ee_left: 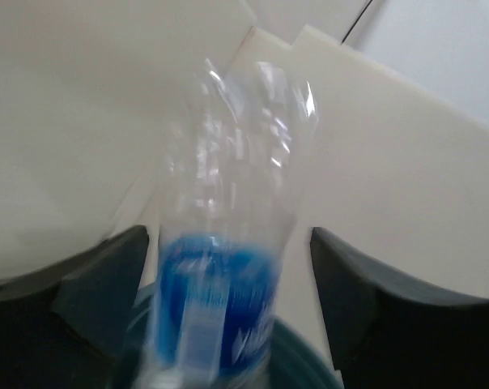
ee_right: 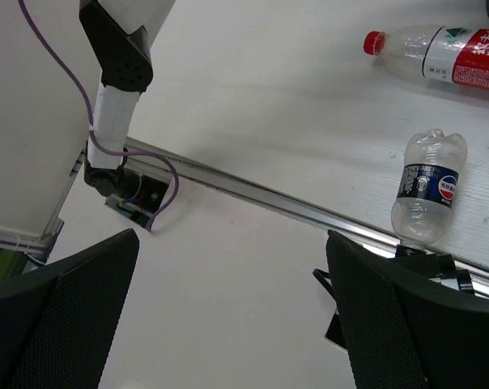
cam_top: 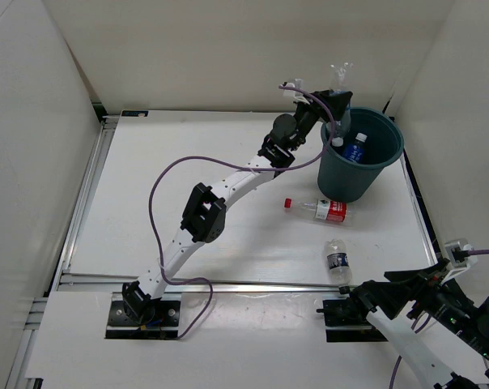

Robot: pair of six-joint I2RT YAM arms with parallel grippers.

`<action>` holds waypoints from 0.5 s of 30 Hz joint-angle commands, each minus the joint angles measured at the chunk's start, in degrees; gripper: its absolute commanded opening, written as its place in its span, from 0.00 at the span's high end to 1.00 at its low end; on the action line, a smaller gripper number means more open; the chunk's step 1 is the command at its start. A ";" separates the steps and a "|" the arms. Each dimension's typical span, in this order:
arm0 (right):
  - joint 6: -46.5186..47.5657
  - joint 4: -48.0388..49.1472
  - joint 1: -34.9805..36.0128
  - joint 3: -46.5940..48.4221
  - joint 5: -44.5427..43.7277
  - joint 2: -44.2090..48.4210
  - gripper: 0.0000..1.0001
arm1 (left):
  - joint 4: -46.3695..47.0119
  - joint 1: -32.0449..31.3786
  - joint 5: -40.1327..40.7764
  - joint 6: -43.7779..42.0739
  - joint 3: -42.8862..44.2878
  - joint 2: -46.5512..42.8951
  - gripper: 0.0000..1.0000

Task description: Put the plastic bottles in the bin

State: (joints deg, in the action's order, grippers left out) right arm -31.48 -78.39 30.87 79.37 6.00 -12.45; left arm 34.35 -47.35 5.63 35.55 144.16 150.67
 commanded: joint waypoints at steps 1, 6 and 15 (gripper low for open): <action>1.34 -0.27 0.33 -0.36 1.82 -1.44 0.00 | 2.83 0.07 0.79 0.57 0.95 -2.75 0.04; 1.34 -0.27 0.33 0.16 1.21 -1.44 0.00 | 0.82 -1.07 -2.28 -0.57 0.42 -3.54 0.00; 1.15 -1.16 0.33 1.40 -13.36 -2.84 0.00 | -30.97 -6.33 -13.11 -19.01 -15.95 -29.22 0.00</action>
State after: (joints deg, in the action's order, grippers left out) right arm -31.31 -78.32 30.87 79.48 -0.30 -12.82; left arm 18.28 -49.30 -2.83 27.00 135.39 139.85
